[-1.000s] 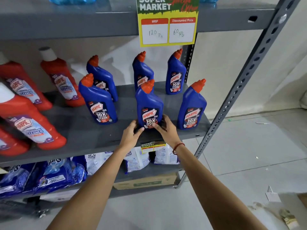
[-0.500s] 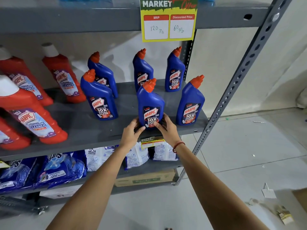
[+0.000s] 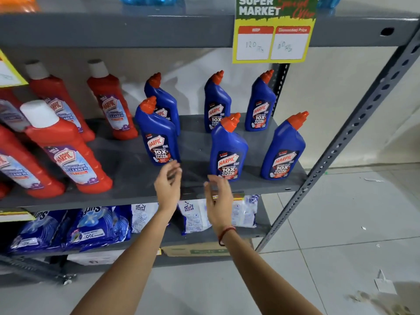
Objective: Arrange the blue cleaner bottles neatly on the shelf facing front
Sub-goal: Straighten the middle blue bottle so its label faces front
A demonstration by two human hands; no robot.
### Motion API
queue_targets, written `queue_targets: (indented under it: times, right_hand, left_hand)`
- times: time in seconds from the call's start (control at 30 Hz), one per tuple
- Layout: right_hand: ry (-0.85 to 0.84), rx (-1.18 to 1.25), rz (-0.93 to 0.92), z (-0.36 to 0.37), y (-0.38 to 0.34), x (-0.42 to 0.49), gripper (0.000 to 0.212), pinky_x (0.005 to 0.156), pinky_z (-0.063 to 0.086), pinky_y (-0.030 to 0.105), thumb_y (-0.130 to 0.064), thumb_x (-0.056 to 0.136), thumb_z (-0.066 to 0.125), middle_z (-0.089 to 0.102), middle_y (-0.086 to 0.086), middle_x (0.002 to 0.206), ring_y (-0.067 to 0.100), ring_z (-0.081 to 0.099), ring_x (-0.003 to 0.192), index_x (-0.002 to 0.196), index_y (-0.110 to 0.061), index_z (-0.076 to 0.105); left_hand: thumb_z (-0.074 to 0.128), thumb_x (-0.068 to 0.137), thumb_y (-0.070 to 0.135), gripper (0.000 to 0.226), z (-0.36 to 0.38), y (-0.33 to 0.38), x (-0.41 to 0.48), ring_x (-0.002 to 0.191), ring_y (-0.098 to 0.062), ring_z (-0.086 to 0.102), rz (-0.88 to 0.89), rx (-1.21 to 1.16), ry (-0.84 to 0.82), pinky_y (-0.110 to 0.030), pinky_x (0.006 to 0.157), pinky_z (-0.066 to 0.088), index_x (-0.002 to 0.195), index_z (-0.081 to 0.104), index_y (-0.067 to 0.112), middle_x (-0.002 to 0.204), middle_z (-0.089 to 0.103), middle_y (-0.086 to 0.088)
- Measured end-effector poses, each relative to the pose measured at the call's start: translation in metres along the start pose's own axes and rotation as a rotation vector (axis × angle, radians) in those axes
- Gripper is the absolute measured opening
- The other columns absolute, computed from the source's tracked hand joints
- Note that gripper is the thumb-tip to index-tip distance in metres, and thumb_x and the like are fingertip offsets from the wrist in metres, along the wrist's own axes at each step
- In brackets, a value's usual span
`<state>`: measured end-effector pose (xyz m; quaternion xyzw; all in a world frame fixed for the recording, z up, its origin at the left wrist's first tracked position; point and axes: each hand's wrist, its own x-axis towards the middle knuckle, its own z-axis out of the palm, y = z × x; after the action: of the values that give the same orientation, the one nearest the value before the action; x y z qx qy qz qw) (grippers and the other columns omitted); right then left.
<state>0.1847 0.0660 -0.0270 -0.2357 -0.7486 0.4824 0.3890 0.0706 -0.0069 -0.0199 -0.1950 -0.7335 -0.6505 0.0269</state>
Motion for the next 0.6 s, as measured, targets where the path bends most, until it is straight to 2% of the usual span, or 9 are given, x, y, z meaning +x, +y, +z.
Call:
queue_targets:
  times: [0.03, 0.13, 0.23, 0.3, 0.37, 0.4, 0.47, 0.5, 0.6]
  right_hand:
    - [-0.077, 0.012, -0.019, 0.014, -0.008, 0.002, 0.018, 0.078, 0.046, 0.013, -0.019, 0.094, 0.054, 0.056, 0.007, 0.105, 0.006, 0.057, 0.090, 0.111, -0.014, 0.057]
    - [-0.220, 0.026, -0.025, 0.045, -0.029, 0.021, 0.030, 0.088, 0.051, 0.029, -0.025, 0.094, 0.054, 0.052, 0.004, 0.115, 0.018, 0.054, 0.107, 0.122, -0.014, 0.051]
    - [-0.256, 0.028, 0.069, 0.070, -0.039, 0.055, 0.048, 0.100, 0.044, 0.041, -0.031, 0.092, 0.058, 0.047, 0.008, 0.127, 0.026, 0.045, 0.120, 0.133, -0.012, 0.040]
    - [-0.332, -0.002, 0.142, 0.083, -0.039, 0.079, 0.063, 0.107, 0.031, 0.033, -0.033, 0.090, 0.061, 0.039, 0.013, 0.141, 0.028, 0.036, 0.132, 0.141, -0.013, 0.030]
    - [-0.428, -0.004, 0.187, 0.094, -0.036, 0.097, 0.073, 0.110, 0.023, 0.029, -0.034, 0.087, 0.064, 0.033, 0.012, 0.148, 0.024, 0.031, 0.137, 0.145, -0.015, 0.023]
    - [-0.461, 0.025, 0.216, 0.098, -0.033, 0.103, 0.075, 0.114, 0.024, 0.032, -0.031, 0.086, 0.066, 0.036, 0.011, 0.148, 0.024, 0.034, 0.136, 0.145, -0.015, 0.023]
    - [-0.495, 0.079, 0.259, 0.103, -0.027, 0.108, 0.072, 0.113, 0.033, 0.043, -0.025, 0.084, 0.069, 0.046, 0.010, 0.142, 0.025, 0.044, 0.130, 0.142, -0.013, 0.029]
    - [-0.505, 0.080, 0.267, 0.103, -0.024, 0.108, 0.070, 0.110, 0.036, 0.044, -0.024, 0.084, 0.069, 0.048, 0.010, 0.140, 0.025, 0.046, 0.128, 0.141, -0.014, 0.030]
    - [-0.510, 0.060, 0.253, 0.097, -0.017, 0.100, 0.066, 0.104, 0.038, 0.032, -0.024, 0.085, 0.068, 0.050, 0.008, 0.138, 0.022, 0.047, 0.125, 0.140, -0.016, 0.033]
  left_hand:
    - [0.054, 0.089, 0.007, 0.024, -0.012, -0.001, 0.008, 0.092, -0.013, 0.060, -0.001, -0.008, 0.092, -0.005, 0.078, 0.044, 0.112, 0.058, 0.004, 0.106, 0.065, -0.010]
    - [0.050, 0.091, 0.008, 0.027, -0.035, -0.010, 0.032, 0.099, -0.020, 0.057, -0.055, 0.038, 0.246, -0.022, 0.090, 0.042, 0.116, 0.054, 0.000, 0.112, 0.062, -0.017]
    - [0.045, 0.094, 0.016, 0.039, -0.049, -0.021, 0.058, 0.126, -0.026, 0.045, -0.188, 0.090, 0.156, -0.033, 0.110, 0.030, 0.132, 0.042, 0.004, 0.138, 0.047, -0.018]
    - [0.043, 0.095, 0.024, 0.047, -0.055, -0.026, 0.073, 0.136, -0.024, 0.034, -0.267, 0.089, 0.031, -0.036, 0.114, 0.024, 0.139, 0.033, 0.012, 0.147, 0.037, -0.012]
    - [0.042, 0.094, 0.029, 0.051, -0.056, -0.029, 0.083, 0.136, -0.018, 0.032, -0.303, 0.061, -0.071, -0.033, 0.112, 0.022, 0.141, 0.029, 0.015, 0.148, 0.036, -0.004]
    - [0.042, 0.094, 0.029, 0.049, -0.056, -0.029, 0.086, 0.132, -0.015, 0.035, -0.309, 0.030, -0.112, -0.030, 0.109, 0.025, 0.140, 0.032, 0.016, 0.142, 0.041, 0.001]
    - [0.044, 0.093, 0.025, 0.039, -0.055, -0.029, 0.088, 0.122, -0.015, 0.044, -0.295, -0.021, -0.174, -0.028, 0.098, 0.030, 0.131, 0.045, 0.018, 0.125, 0.051, 0.004]
    - [0.045, 0.092, 0.023, 0.035, -0.056, -0.030, 0.087, 0.117, -0.017, 0.048, -0.286, -0.024, -0.188, -0.027, 0.094, 0.032, 0.126, 0.049, 0.017, 0.120, 0.055, 0.001]
    - [0.054, 0.088, 0.017, 0.034, -0.068, -0.033, 0.081, 0.110, -0.015, 0.055, -0.250, 0.023, -0.250, -0.023, 0.091, 0.038, 0.121, 0.051, 0.014, 0.121, 0.061, -0.008]
